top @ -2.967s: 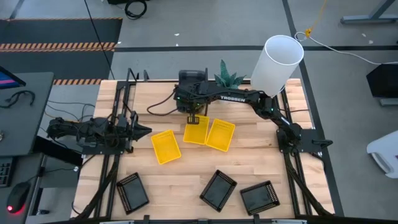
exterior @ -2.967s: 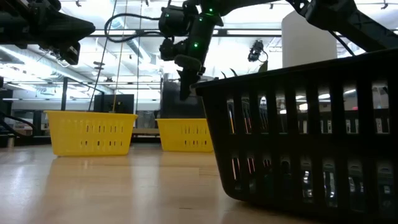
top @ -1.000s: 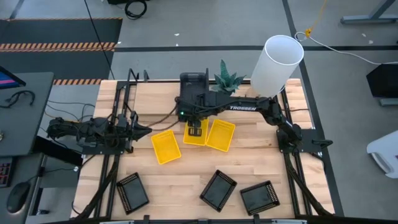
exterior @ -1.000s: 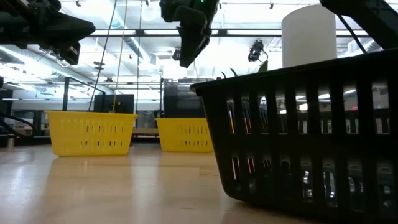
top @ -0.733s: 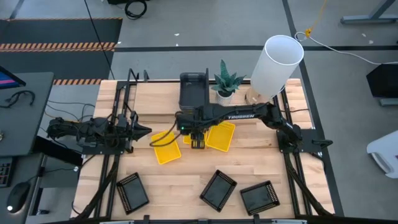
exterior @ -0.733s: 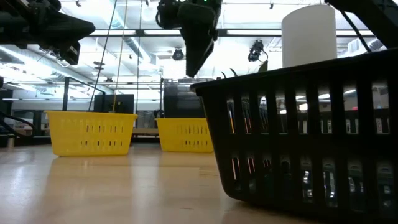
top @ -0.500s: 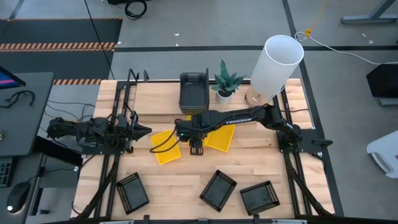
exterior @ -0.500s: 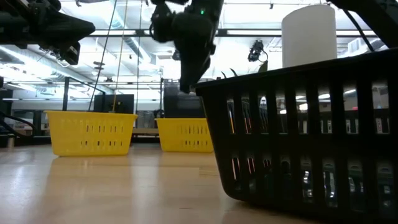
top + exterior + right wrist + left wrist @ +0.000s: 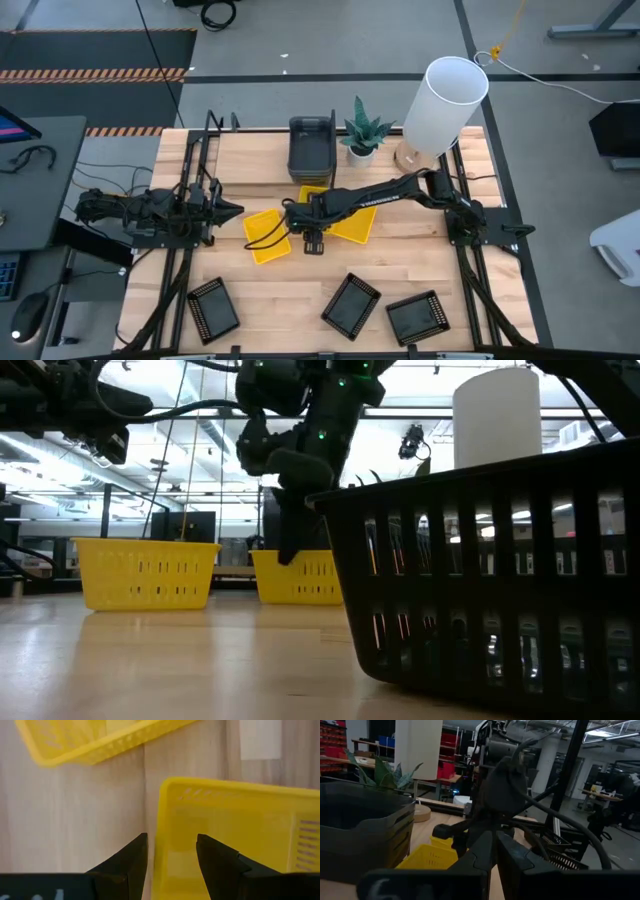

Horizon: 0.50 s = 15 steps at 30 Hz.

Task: Stack baskets on shelf by color
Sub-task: Stack the middle yellow bin into the right yellow bin

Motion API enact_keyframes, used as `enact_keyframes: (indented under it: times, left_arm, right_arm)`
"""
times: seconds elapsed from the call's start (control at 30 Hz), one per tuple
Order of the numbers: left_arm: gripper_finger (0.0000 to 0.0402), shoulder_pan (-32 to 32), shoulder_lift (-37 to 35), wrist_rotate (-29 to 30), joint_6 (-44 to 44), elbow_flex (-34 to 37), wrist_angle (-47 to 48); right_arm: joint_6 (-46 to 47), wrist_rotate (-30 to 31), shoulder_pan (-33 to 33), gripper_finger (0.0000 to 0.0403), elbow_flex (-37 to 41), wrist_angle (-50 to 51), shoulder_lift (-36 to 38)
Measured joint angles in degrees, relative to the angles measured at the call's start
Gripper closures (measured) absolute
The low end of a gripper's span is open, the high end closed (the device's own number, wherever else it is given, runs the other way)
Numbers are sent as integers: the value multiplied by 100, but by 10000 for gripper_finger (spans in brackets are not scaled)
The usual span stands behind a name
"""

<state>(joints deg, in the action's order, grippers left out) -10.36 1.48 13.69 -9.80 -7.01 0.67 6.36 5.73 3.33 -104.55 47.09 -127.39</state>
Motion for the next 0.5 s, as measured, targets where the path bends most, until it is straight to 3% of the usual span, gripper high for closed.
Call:
enact_keyframes:
  times: [0.2, 0.5]
  left_arm:
    - [365, 1, 0, 2, 0, 0, 0]
    - [371, -1, 0, 0, 0, 0, 0]
  right_arm:
    - [77, 104, -1, 261, 326, -295, 2]
    - [18, 62, 69, 370, 212, -52, -2]
